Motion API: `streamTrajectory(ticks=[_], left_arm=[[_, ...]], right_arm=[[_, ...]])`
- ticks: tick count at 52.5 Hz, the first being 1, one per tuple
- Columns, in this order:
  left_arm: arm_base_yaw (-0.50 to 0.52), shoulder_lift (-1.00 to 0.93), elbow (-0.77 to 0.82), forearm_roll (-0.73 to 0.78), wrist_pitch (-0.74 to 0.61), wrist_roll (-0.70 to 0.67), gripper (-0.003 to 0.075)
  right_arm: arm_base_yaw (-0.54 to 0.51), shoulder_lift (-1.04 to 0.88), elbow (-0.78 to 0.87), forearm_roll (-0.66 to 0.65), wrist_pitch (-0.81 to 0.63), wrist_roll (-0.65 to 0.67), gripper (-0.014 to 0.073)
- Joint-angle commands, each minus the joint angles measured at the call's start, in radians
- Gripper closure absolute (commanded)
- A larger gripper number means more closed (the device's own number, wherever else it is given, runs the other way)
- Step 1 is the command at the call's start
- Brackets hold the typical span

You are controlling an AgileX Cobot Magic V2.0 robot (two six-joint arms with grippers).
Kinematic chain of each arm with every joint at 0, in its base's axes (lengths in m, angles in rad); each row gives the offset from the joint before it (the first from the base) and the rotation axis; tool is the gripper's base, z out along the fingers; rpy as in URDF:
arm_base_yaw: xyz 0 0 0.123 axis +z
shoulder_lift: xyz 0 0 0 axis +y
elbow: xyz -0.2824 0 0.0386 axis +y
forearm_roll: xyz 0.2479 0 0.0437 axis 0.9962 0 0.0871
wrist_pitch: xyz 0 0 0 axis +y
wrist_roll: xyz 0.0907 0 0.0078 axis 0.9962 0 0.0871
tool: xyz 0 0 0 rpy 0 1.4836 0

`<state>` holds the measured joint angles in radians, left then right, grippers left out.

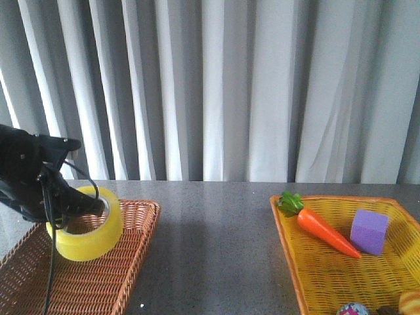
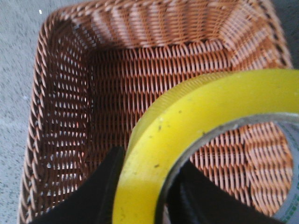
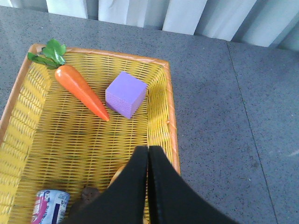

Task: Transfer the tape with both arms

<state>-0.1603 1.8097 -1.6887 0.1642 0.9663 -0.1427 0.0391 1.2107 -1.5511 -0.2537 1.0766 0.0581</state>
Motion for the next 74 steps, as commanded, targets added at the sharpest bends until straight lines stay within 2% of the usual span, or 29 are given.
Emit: streamTrajectory(ticks=[1,11,28,37,48,58,66,74], left_arm=[[0.035,-0.001,-0.025,-0.015,-0.053,-0.050,0.0717],[0.081,0.071,-0.025,-0.019,-0.043,-0.044,0.0717],[0.083,0.138,-0.031,-0.021,-0.064,-0.032,0.0698],[0.083,0.174,-0.031,-0.081,-0.053,-0.030,0.0612],[0.083,0.186,-0.035,-0.104,-0.060,-0.028,0.0408],[0.083,0.184,-0.164,-0.098,0.041,-0.028,0.0259],[0.083,0.164,-0.322,-0.135,0.145,-0.028,0.0236],[0.082,0.058,-0.381,-0.356,0.090,0.076,0.0258]], right_arm=[[-0.008,-0.023,-0.022,-0.020,-0.057,-0.011,0.0602],[-0.008,-0.023,-0.022,-0.020,-0.057,-0.011,0.0602],[-0.008,-0.023,-0.022,-0.020,-0.057,-0.011,0.0602],[-0.008,-0.023,-0.022,-0.020,-0.057,-0.011,0.0602],[-0.008,-0.023,-0.022,-0.020,-0.057,-0.011,0.0602],[-0.008,-0.023,-0.022,-0.020,-0.057,-0.011,0.0602],[-0.008,-0.023,-0.022,-0.020,-0.057,-0.011,0.0602],[-0.008,-0.023,-0.022,-0.020,-0.057,-0.011,0.0602]])
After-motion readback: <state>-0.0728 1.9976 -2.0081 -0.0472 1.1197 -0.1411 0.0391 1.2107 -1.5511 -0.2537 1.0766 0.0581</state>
